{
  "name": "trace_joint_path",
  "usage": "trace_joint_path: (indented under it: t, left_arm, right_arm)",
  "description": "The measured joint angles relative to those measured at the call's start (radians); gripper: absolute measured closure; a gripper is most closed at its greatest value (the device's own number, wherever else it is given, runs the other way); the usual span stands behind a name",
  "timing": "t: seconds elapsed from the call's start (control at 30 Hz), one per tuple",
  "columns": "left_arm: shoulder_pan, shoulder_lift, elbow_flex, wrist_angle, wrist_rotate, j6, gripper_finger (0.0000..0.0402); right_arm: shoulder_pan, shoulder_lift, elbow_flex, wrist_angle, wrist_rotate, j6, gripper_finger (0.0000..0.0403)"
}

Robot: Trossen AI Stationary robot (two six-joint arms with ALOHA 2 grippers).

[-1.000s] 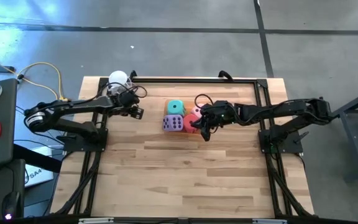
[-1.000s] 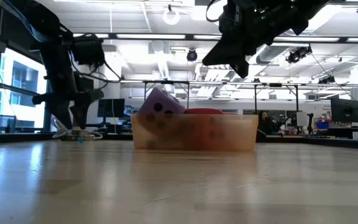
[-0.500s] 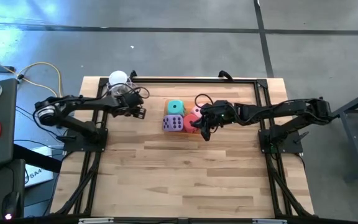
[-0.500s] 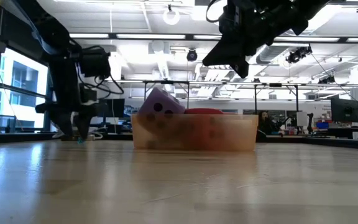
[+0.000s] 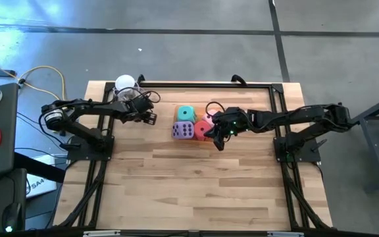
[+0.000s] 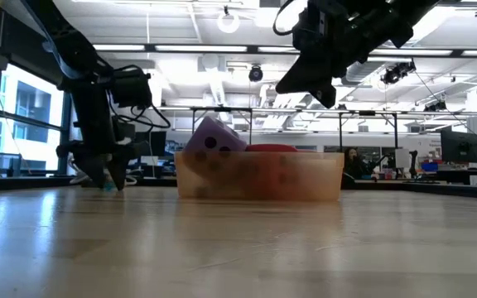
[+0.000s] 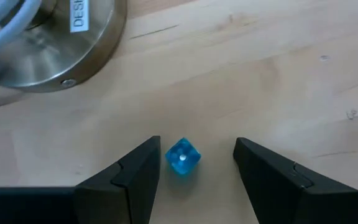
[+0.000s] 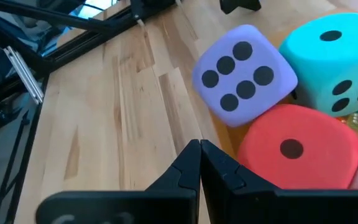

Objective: Pick & Place Dice
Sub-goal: Put the small blue dice into the orange bin

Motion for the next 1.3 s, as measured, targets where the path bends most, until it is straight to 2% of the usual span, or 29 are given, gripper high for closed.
trace_joint_path:
  t: [0.17,0.43,0.5,1.03,1.2,1.3]
  left_arm:
    - [0.019,0.0,0.0,0.003,0.045,0.016,0.0218]
    - [0.029,0.0,0.0,0.002,0.084,0.009,0.0309]
    - [0.029,0.0,0.0,0.003,0.086,0.009,0.032]
    - [-0.032,-0.007,-0.001,0.001,0.096,-0.037,0.0325]
    - [-0.058,-0.055,-0.003,0.009,0.167,-0.042,0.0325]
    - [-0.07,-0.106,-0.002,0.023,0.172,-0.043,0.0325]
  right_arm:
    - [0.0,0.0,0.0,-0.005,-0.019,0.0,0.0401]
    - [0.0,0.0,0.0,-0.008,-0.032,0.0,0.0401]
    - [0.0,0.0,0.0,-0.008,-0.045,0.0,0.0401]
    - [0.0,0.0,0.0,-0.015,-0.071,0.006,0.0401]
    - [0.001,0.0,0.0,-0.016,-0.072,0.01,0.0401]
    - [0.001,0.0,0.0,-0.016,-0.072,0.01,0.0401]
